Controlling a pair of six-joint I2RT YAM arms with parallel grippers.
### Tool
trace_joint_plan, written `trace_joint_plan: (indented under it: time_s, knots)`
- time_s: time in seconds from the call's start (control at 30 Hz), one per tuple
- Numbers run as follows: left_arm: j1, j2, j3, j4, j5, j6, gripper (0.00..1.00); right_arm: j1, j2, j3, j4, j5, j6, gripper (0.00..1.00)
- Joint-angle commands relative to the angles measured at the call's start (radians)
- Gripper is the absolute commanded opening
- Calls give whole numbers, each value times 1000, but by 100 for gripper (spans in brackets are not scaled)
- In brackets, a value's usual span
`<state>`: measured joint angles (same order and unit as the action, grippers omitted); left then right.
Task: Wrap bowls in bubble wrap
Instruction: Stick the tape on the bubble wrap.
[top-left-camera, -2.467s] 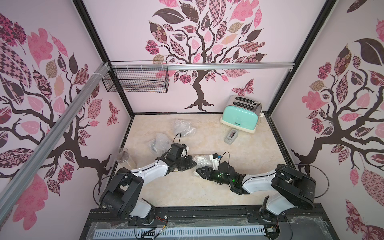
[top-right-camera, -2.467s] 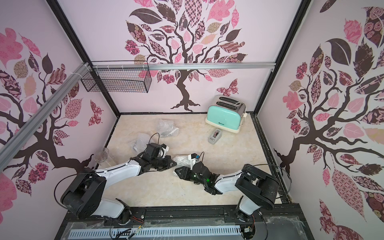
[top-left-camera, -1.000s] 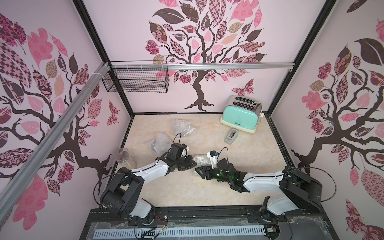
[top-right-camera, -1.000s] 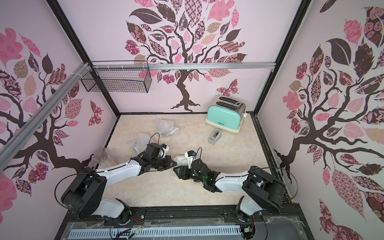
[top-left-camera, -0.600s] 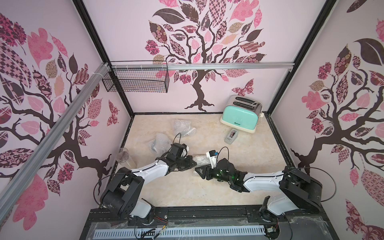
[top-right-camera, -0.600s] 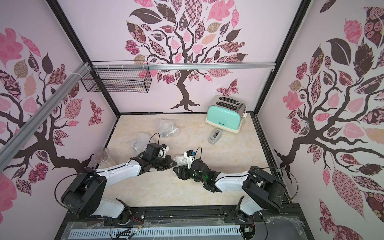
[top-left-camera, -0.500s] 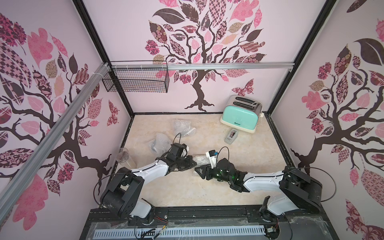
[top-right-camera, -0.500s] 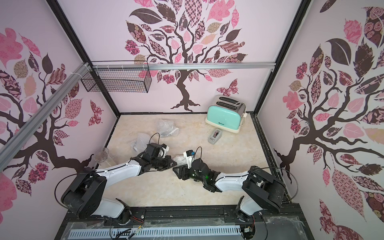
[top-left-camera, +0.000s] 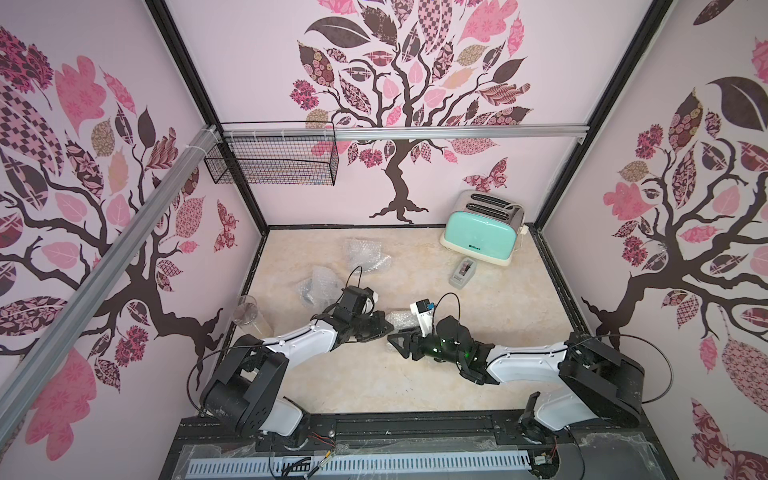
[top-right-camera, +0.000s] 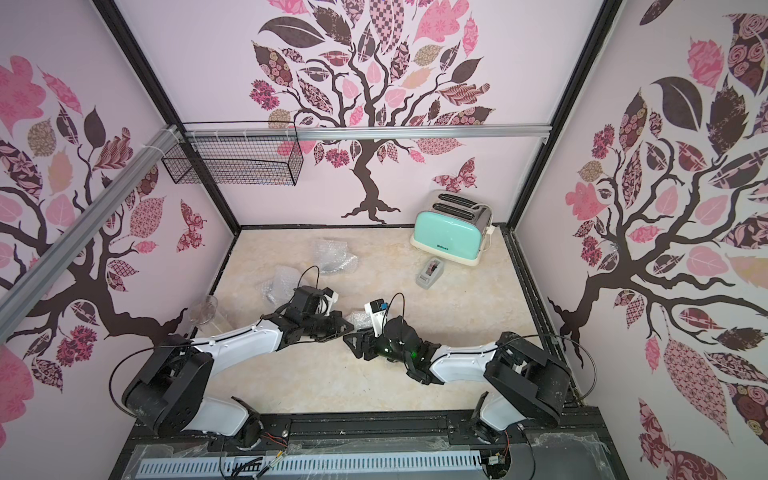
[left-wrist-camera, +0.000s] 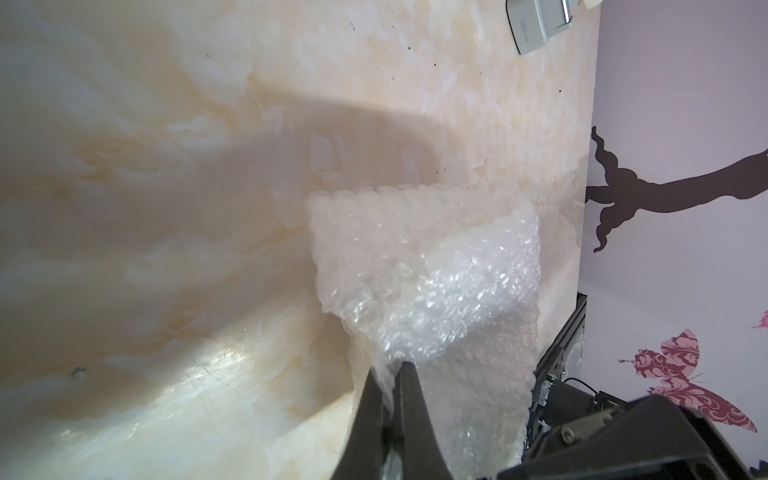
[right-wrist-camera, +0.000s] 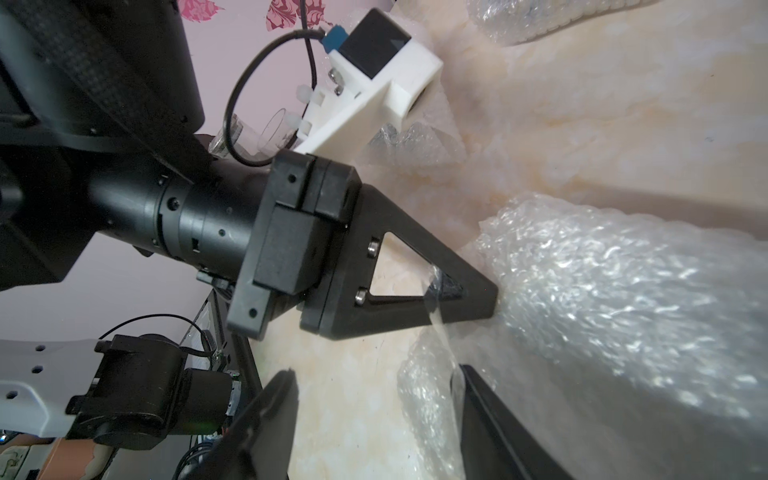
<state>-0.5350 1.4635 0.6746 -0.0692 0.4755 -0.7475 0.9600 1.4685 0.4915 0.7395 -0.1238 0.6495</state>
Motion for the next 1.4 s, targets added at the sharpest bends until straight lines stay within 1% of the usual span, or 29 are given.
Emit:
trace_joint_plan:
  time_s: [0.0,0.27,0.43,0.53,0.67,0.83,0.97,1.1,1.27,1.37]
  knots:
    - [-7,16,-9,-4,1,19,0,1,-29,11,-30,34,-48,65]
    - [-7,15,-9,-4,2,19,0,0,-63,10,-52,53,-95,67]
    - [-7,16,-10,-3,2,19,0,0,-89,1,-39,30,-97,67]
    - [-7,14,-9,-3,2,19,0,1,-102,-5,-27,-12,-83,65]
    - [-8,15,-9,-1,1,19,0,0,-98,-10,-23,-66,-44,59]
    - [-8,16,-9,-1,2,18,0,0,-56,-45,30,-91,18,51]
    - [-9,14,-9,-2,2,19,0,0,-11,-63,84,-90,50,49]
    - [-8,14,-9,-3,2,19,0,1,25,-58,120,-88,49,48]
    - [-9,14,-7,-6,3,20,0,0,53,-51,136,-79,19,48]
    - [-9,13,-9,-6,2,20,0,0,66,-50,148,-66,-30,48]
